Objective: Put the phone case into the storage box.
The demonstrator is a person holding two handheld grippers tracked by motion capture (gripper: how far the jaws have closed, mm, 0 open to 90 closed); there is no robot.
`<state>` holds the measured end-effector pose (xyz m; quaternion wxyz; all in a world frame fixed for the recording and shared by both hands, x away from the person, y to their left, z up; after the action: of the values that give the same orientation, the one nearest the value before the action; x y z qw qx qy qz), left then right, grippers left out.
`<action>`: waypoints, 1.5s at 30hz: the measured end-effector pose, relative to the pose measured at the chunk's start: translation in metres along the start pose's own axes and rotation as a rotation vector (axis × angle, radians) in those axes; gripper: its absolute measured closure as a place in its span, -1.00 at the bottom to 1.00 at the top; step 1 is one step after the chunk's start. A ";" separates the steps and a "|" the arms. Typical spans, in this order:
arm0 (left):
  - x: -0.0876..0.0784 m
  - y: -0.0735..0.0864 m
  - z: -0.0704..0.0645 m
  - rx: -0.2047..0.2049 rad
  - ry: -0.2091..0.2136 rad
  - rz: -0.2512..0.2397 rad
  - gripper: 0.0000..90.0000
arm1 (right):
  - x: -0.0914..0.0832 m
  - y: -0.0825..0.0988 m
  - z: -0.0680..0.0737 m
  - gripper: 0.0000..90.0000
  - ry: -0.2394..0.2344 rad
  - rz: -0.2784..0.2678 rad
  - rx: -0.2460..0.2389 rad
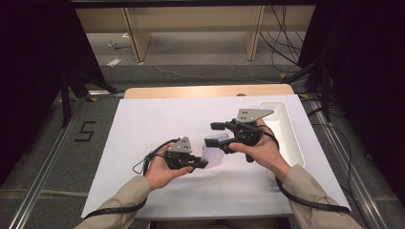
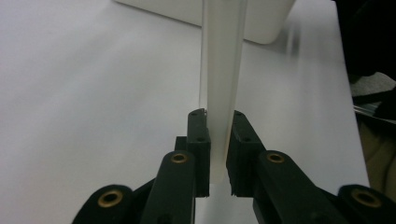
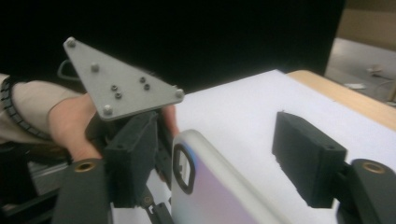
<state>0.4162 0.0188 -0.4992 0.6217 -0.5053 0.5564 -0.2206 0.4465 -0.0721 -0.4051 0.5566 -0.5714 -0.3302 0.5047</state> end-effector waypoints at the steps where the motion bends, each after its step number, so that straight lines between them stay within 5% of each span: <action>1: -0.001 0.000 0.002 -0.010 -0.016 -0.004 0.80 | -0.001 0.000 -0.002 -0.38 0.018 -0.004 0.001; 21: -0.010 -0.007 0.026 -0.141 -0.239 -0.067 0.80 | -0.011 0.001 -0.034 -0.65 0.245 -0.084 0.035; 34: -0.010 -0.011 0.029 -0.176 -0.272 -0.088 0.79 | -0.011 0.005 -0.039 -0.73 0.311 -0.099 0.048; 45: -0.008 -0.012 0.030 -0.181 -0.281 -0.089 0.79 | -0.010 0.006 -0.039 -0.87 0.314 -0.091 0.043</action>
<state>0.4448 0.0324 -0.4885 0.6348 -0.6092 0.4588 -0.1241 0.4798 -0.0940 -0.4138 0.6355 -0.6159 -0.2538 0.3904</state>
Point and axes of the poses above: each handheld gripper's, and its own axes: x roughly forward along the jaws, y roughly out of its underside, z roughly to its left, the point moved 9 cm from there along x, roughly forward along the jaws, and after that the axes turned 5 degrees about -z, right-handed, at the moved point
